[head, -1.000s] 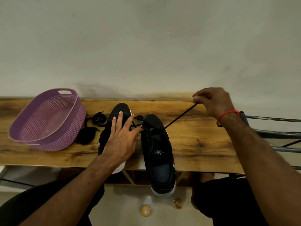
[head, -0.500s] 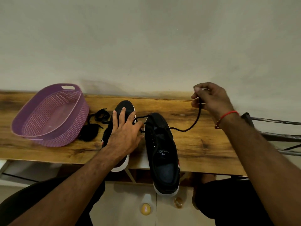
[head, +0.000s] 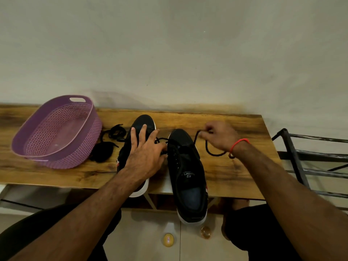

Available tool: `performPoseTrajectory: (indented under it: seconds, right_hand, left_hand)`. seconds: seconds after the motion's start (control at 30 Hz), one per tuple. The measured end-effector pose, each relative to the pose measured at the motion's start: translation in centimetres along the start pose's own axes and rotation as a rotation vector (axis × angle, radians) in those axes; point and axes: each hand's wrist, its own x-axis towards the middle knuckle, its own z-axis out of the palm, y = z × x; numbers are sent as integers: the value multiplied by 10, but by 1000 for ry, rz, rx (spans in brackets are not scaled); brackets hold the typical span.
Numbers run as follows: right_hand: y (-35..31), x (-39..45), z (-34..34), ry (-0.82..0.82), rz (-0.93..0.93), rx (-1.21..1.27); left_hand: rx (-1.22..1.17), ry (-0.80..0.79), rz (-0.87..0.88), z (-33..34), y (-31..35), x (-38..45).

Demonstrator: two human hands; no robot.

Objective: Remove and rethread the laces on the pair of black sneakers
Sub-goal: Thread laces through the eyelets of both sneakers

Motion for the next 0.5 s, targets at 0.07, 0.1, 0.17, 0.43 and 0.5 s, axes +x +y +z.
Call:
performPoseTrajectory:
  seconds: [0.07, 0.1, 0.17, 0.43, 0.5]
  right_hand:
    - [0, 6, -14, 348, 111, 642]
    - [-1, 7, -23, 474, 136, 1000]
    - [4, 9, -35, 583, 97, 1416]
    - [-7, 4, -31, 380, -7, 1534]
    - [-8, 5, -44, 347, -131, 1729]
  left_hand:
    - [8, 5, -3, -1, 0, 0]
    - [12, 8, -5, -2, -1, 0]
    - [16, 11, -9, -1, -3, 0]
    - [-198, 183, -21, -4, -5, 6]
    - [-362, 207, 1, -13, -8, 8]
